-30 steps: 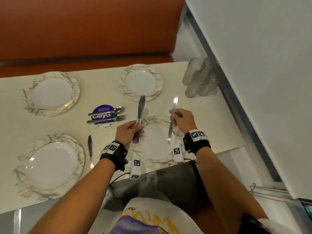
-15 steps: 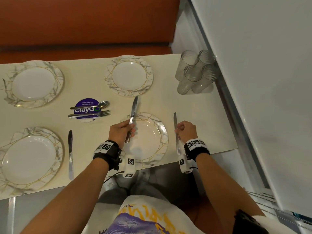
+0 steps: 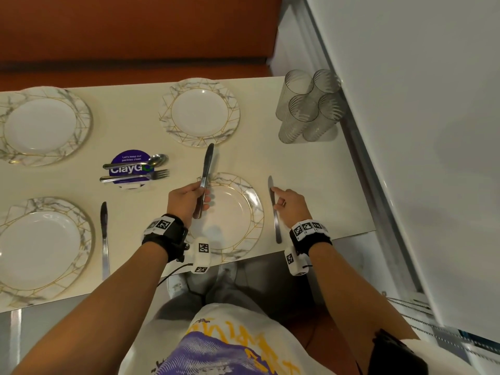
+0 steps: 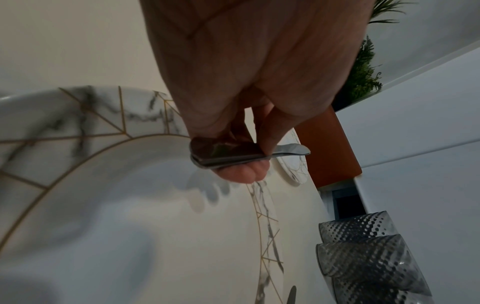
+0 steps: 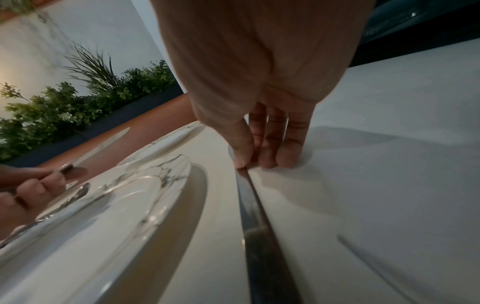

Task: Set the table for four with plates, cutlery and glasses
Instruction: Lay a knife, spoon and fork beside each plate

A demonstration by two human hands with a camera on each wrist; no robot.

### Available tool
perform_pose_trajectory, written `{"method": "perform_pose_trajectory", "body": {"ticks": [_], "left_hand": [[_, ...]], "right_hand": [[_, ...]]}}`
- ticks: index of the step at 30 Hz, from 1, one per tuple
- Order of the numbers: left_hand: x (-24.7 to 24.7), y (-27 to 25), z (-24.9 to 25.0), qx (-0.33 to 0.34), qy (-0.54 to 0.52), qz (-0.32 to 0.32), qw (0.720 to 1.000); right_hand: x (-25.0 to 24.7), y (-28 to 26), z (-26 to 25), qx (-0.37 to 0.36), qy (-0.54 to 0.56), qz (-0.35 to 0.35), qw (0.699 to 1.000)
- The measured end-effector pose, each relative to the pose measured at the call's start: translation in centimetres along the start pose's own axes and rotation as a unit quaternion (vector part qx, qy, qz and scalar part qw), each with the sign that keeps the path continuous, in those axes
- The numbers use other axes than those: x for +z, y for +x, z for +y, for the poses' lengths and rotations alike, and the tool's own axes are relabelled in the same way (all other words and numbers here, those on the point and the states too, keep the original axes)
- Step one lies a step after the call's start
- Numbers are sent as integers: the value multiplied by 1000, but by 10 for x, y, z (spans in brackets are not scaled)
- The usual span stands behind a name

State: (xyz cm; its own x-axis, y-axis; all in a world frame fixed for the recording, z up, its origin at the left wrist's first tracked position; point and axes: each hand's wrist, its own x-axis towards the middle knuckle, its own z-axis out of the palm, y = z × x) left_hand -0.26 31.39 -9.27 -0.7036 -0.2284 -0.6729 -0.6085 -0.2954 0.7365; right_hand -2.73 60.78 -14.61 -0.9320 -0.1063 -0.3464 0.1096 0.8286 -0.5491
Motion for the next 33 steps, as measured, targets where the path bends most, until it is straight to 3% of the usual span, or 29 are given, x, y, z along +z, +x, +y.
{"method": "perform_pose_trajectory", "body": {"ticks": [17, 22, 28, 33], "left_hand": [[-9, -2, -4, 16, 34, -25, 999], [-12, -5, -4, 28, 44, -26, 998], [-22, -8, 4, 44, 50, -27, 997], [-39, -11, 13, 57, 69, -31, 995]], "right_hand": [[4, -13, -20, -3, 6, -18, 1000], [-2, -14, -28, 34, 53, 9, 998], [-7, 7, -69, 4, 132, 67, 989], [-11, 29, -138, -42, 185, 77, 979]]}}
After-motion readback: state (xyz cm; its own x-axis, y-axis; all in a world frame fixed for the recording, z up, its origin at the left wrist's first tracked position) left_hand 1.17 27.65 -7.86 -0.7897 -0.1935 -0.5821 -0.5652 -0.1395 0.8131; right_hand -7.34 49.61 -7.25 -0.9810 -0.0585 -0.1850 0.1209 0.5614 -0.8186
